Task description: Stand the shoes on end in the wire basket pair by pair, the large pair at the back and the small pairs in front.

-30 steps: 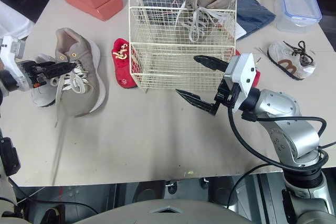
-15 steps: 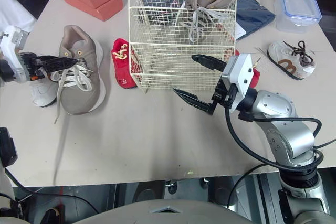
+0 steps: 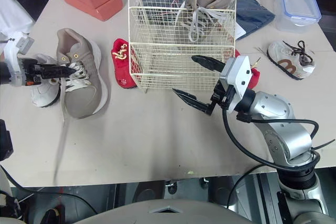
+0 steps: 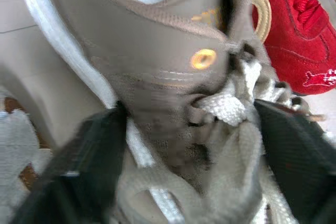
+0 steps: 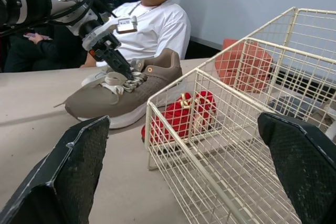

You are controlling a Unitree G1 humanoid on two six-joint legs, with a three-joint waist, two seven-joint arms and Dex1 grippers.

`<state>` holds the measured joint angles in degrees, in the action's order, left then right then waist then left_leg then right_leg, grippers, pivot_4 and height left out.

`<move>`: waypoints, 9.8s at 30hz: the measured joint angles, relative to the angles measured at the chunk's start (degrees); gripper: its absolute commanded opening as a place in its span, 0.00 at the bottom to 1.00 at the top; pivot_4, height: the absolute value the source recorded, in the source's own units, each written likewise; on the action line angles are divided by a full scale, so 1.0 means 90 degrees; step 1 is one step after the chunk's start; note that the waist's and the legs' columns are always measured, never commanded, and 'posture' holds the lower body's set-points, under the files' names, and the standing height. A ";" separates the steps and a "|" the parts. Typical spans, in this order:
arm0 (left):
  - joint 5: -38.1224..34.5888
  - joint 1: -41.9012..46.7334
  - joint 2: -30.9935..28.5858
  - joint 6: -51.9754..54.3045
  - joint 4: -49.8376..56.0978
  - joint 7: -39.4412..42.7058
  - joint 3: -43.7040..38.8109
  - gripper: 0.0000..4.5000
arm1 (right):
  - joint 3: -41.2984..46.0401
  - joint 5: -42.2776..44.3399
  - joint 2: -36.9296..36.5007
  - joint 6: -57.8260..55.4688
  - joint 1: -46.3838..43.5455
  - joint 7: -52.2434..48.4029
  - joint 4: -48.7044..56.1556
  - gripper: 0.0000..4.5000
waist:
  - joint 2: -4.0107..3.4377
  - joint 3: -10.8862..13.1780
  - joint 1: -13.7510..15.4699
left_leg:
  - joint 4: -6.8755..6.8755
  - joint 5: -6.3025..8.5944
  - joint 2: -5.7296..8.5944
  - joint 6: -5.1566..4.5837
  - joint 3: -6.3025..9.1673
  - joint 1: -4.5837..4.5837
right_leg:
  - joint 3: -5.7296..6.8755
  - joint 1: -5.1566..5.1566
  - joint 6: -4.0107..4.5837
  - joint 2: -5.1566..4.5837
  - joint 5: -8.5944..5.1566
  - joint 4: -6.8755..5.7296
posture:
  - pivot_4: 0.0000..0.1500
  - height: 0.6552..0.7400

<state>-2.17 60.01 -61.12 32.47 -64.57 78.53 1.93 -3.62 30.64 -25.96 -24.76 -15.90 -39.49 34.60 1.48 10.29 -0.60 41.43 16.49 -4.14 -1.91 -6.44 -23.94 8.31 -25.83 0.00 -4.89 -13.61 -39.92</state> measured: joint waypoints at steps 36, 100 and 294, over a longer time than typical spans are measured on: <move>-0.0899 -0.0747 -0.0391 0.0741 0.1154 0.0273 -0.1307 0.06 | 0.0011 0.0728 -0.0324 -0.0192 -0.0159 -0.0614 -0.0245 1.00 | 0.0045 0.0009 -0.0015 | 0.0011 0.0000 -0.0004 0.0000 0.0004 -0.0005 | -0.0001 -0.0001 0.0020 -0.0002 0.0012 -0.0004 | 1.00 0.36; -0.0147 0.0344 0.4659 -0.6288 0.2353 -0.5493 -0.0789 0.06 | 0.1092 -0.0439 0.0424 0.1675 -0.0523 0.1102 -0.1130 1.00 | 0.0046 0.0007 0.0036 | 0.0104 -0.0001 0.0018 0.0000 0.0021 -0.0084 | 0.0035 -0.0041 0.0023 -0.0007 0.0015 -0.0066 | 1.00 0.36; -0.4287 -0.2943 0.3503 0.0567 0.8795 -0.3180 -0.0534 0.99 | 0.0559 0.3629 0.0045 -0.0837 -0.1306 0.3524 -0.0114 0.00 | -0.0056 0.0022 0.0156 | 0.0080 0.0001 0.0000 -0.0001 0.0067 -0.0050 | 0.0023 0.0018 0.0022 0.0005 0.0014 -0.0007 | 1.00 0.36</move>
<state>-40.75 33.52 -29.60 37.57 14.59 49.91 -2.88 1.41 63.30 -25.55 -32.30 -27.66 -7.78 33.58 0.97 10.49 0.80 42.15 16.50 -4.14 -1.92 -5.83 -24.39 8.52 -25.67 0.19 -4.85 -13.49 -39.99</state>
